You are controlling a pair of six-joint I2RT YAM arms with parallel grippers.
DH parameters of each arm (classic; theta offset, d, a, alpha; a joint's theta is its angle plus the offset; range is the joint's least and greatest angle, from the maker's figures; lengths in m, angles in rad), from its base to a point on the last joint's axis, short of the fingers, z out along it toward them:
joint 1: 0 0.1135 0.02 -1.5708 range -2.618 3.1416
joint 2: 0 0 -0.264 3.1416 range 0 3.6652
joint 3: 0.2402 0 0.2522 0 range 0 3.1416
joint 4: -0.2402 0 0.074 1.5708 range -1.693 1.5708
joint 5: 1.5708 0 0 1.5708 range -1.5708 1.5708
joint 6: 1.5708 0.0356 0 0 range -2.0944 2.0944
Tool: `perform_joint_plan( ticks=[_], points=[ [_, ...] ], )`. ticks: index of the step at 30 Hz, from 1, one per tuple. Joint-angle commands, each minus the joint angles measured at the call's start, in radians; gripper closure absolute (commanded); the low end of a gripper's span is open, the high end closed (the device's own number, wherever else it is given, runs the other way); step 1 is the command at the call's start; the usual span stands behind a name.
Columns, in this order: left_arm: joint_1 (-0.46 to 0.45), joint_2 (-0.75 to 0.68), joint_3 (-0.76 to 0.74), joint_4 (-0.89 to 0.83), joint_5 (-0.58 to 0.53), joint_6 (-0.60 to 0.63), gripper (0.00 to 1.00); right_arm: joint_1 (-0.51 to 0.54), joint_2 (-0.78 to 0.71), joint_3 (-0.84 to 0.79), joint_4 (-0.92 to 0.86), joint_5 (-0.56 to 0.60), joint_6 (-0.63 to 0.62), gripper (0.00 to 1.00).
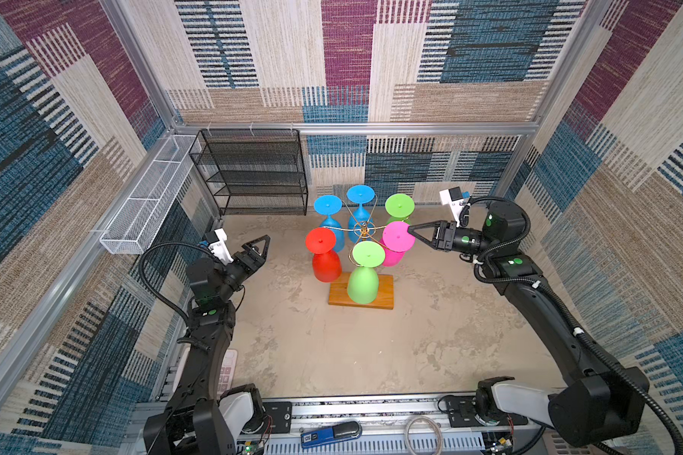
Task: Take the wine glass off the wine glass rack
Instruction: 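Close the right gripper on the magenta glass foot while left gripper waits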
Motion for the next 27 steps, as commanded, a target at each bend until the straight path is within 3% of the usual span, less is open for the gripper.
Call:
perform_joint_plan(
  ticks=[1,5,12,15,27],
  points=[
    [0.004,0.003,-0.003,0.049,0.022,-0.025,0.11,0.001,0.004,-0.003,-0.017,-0.007,0.002,0.93],
    [0.007,0.003,-0.005,0.055,0.027,-0.035,0.11,0.001,-0.002,-0.022,-0.026,-0.002,0.003,0.9],
    [0.014,0.007,-0.006,0.068,0.033,-0.052,0.11,0.0,-0.025,-0.04,-0.06,0.008,-0.003,0.71],
    [0.018,0.014,-0.01,0.086,0.037,-0.069,0.11,0.001,-0.037,-0.044,-0.068,0.018,-0.004,0.69],
    [0.037,0.029,-0.023,0.14,0.059,-0.12,0.11,0.001,-0.047,-0.025,-0.099,0.019,-0.002,0.88]
  ],
)
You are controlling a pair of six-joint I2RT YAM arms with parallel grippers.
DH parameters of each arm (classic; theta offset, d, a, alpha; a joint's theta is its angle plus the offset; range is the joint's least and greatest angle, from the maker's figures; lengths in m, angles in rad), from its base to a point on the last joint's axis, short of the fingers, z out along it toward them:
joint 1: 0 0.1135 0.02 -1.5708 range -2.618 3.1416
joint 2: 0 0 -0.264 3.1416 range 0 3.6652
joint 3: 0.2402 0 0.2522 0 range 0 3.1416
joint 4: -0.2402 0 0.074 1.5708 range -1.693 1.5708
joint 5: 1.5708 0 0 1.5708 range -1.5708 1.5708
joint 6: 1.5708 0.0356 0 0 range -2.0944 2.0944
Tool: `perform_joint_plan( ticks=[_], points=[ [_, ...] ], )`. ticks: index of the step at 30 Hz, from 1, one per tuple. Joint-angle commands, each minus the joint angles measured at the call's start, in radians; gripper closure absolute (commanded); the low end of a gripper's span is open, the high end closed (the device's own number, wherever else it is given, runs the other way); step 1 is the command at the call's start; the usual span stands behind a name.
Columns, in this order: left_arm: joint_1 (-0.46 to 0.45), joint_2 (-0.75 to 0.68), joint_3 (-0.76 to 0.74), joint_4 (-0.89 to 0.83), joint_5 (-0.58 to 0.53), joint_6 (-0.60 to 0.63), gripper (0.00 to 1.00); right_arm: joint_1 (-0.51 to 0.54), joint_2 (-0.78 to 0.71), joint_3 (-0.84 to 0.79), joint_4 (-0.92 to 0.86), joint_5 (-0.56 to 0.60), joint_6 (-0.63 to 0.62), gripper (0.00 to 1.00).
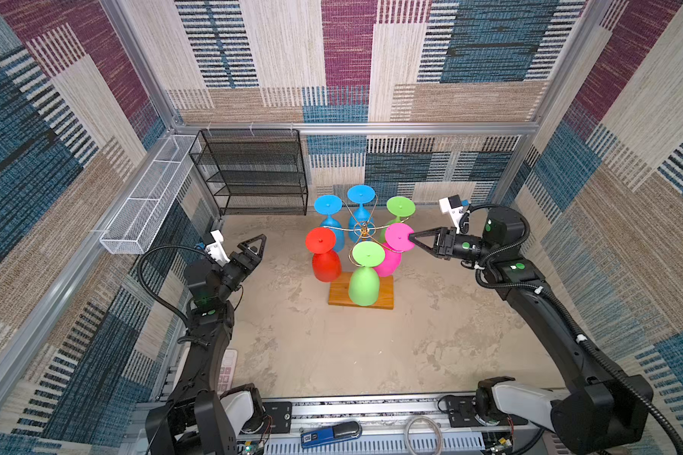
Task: Take the wine glass off the wine glass rack
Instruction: 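Close the right gripper on the magenta glass foot while left gripper waits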
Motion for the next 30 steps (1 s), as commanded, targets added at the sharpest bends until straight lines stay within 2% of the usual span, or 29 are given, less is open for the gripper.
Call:
perform_joint_plan(
  ticks=[1,6,15,21,23,26,30],
  points=[
    [0.005,-0.001,-0.004,0.06,0.03,-0.034,0.11,0.0,-0.004,0.009,-0.016,0.007,-0.001,0.89],
    [0.016,-0.005,-0.005,0.073,0.042,-0.05,0.11,0.0,-0.004,0.012,-0.012,0.002,0.013,0.96],
    [0.024,-0.011,-0.01,0.082,0.052,-0.065,0.11,0.0,0.004,0.005,-0.032,-0.005,0.014,0.98],
    [0.027,-0.011,-0.013,0.082,0.056,-0.07,0.11,0.0,-0.005,-0.012,-0.053,-0.002,0.005,0.85],
    [0.029,-0.009,-0.014,0.081,0.056,-0.071,0.11,0.0,-0.009,-0.017,-0.061,0.003,0.002,0.7],
    [0.031,-0.008,-0.016,0.084,0.058,-0.075,0.11,0.0,-0.013,-0.015,-0.079,0.009,-0.007,0.55],
    [0.033,-0.006,-0.015,0.084,0.061,-0.08,0.11,0.0,-0.02,-0.012,-0.091,0.01,-0.009,0.55]
  ],
)
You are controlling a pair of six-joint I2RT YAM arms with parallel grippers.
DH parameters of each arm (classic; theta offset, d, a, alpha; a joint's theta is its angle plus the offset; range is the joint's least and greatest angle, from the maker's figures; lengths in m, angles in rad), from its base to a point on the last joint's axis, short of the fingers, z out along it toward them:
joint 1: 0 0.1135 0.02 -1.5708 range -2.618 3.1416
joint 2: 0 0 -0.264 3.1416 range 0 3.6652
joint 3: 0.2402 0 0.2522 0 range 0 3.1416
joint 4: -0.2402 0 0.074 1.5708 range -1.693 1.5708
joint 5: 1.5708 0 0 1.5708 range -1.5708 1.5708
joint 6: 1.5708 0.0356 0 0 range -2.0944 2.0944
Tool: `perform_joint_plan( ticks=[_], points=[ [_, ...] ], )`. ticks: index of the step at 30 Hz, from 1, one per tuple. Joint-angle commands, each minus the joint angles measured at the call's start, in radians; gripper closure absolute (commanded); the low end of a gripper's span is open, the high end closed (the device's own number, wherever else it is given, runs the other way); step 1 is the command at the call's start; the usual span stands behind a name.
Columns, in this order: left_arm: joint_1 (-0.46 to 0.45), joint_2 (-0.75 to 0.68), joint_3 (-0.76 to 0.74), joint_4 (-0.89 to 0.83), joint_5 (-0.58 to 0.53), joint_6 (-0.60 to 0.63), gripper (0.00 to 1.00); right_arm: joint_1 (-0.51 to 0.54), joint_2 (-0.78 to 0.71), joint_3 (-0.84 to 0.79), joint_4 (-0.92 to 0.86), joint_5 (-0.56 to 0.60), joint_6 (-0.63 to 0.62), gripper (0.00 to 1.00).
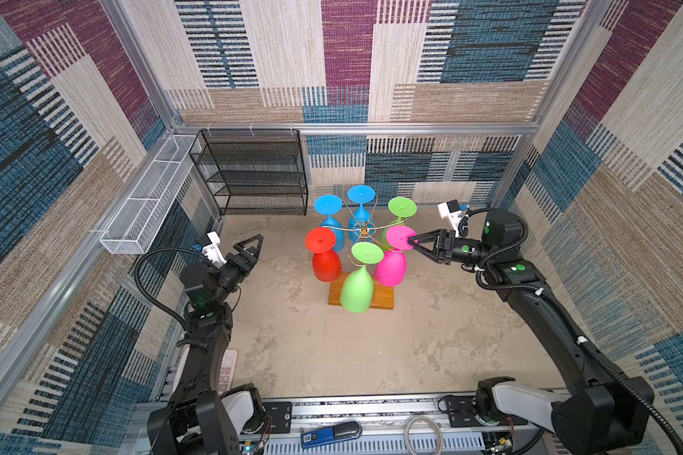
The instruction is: Take the wine glass off the wine glass rack
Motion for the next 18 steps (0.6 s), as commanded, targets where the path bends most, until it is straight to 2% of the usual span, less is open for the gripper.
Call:
perform_joint_plan(
  ticks=[1,6,12,18],
  points=[
    [0.003,0.002,0.001,0.049,0.019,-0.013,0.11,0.001,-0.01,0.005,-0.02,0.011,-0.012,0.56],
    [0.006,0.0,0.0,0.048,0.022,-0.022,0.11,0.001,-0.019,0.012,-0.036,0.012,-0.014,0.66],
    [0.013,-0.001,0.001,0.048,0.028,-0.032,0.11,0.001,-0.026,0.026,-0.048,0.012,-0.006,0.7],
    [0.015,-0.001,0.0,0.086,0.034,-0.039,0.11,0.001,-0.022,0.032,-0.048,0.0,0.007,0.79]
  ],
)
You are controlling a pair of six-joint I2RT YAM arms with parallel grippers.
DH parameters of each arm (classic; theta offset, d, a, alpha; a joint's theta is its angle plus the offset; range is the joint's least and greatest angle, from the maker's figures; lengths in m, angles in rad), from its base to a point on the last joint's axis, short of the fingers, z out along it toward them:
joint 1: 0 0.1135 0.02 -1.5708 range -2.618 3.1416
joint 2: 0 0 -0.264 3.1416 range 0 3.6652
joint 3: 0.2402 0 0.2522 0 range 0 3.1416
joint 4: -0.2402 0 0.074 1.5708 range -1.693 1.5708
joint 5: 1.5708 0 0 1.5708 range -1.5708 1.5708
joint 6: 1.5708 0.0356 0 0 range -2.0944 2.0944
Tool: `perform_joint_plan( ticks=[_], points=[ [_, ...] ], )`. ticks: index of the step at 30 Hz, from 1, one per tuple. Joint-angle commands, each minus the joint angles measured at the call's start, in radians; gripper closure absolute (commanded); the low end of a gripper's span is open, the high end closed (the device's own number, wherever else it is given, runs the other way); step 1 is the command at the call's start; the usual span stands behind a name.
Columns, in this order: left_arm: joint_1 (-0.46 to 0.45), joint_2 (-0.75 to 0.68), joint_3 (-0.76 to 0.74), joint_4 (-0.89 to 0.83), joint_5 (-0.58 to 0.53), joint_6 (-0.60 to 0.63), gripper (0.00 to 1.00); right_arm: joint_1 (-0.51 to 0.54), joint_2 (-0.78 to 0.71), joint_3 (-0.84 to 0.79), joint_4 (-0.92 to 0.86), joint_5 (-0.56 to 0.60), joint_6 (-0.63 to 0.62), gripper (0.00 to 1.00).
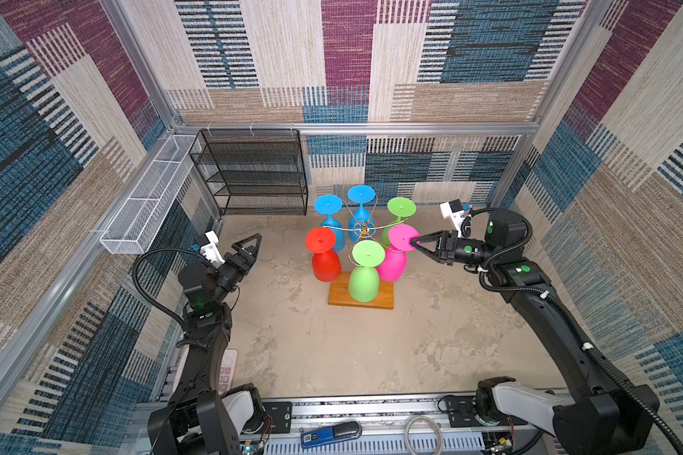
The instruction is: Take the wine glass off the wine glass rack
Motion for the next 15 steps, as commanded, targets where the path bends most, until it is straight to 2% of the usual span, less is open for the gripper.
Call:
perform_joint_plan(
  ticks=[1,15],
  points=[
    [0.003,-0.003,0.0,0.052,0.01,-0.014,0.11,0.001,0.002,0.012,0.004,-0.01,0.015,0.81],
    [0.008,-0.004,0.005,0.058,0.021,-0.027,0.11,0.001,0.016,0.044,-0.014,-0.036,0.046,0.92]
  ],
)
